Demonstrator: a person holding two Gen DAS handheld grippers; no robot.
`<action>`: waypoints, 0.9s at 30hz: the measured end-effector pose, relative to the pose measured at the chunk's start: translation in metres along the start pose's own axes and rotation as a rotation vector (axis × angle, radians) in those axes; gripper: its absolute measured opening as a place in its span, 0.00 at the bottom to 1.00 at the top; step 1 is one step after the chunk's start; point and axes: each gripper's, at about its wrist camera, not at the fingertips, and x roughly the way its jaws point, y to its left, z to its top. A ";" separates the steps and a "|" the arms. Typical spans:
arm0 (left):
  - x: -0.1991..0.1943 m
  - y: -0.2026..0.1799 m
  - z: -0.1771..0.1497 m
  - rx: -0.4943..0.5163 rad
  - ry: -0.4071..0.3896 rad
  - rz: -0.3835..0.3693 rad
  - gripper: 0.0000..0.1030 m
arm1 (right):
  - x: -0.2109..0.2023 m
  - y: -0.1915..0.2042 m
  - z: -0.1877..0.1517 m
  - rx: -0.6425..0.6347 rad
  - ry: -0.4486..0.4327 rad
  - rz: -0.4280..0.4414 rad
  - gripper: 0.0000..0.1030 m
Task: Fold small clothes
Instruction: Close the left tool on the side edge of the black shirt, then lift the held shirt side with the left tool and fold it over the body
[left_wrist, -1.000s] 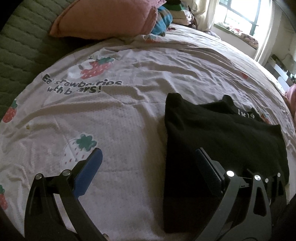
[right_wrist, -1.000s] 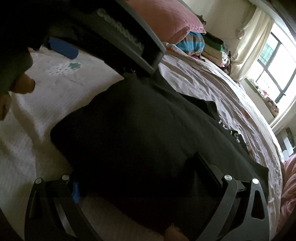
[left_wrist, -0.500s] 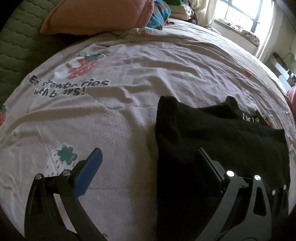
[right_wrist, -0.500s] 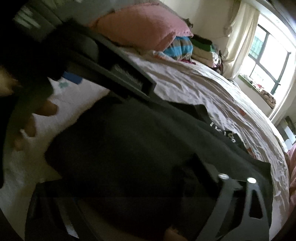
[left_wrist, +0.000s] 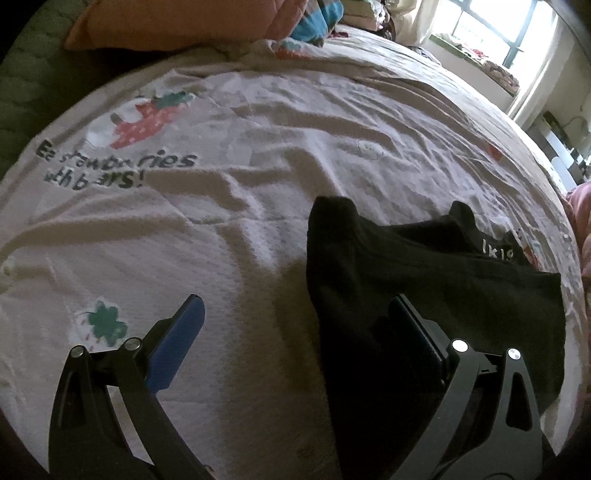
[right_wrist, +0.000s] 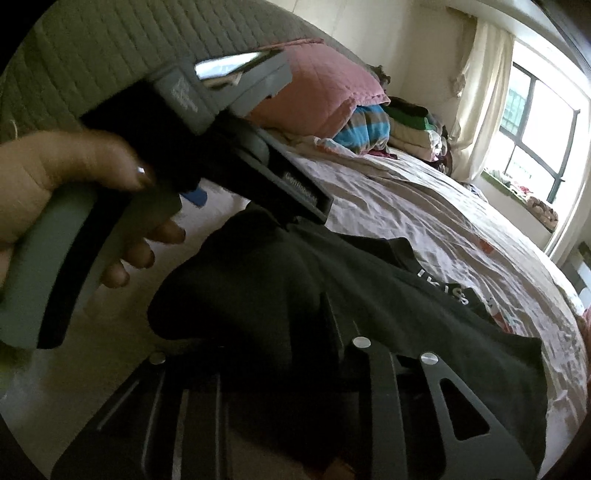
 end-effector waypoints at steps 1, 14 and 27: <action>0.003 -0.001 0.000 -0.002 0.008 -0.010 0.91 | -0.001 -0.001 0.000 0.007 -0.004 0.005 0.23; 0.013 -0.018 0.004 -0.028 0.060 -0.135 0.91 | -0.019 -0.014 -0.003 0.079 -0.060 0.038 0.21; -0.010 -0.049 -0.001 0.042 0.030 -0.201 0.28 | -0.033 -0.020 -0.005 0.104 -0.057 0.034 0.20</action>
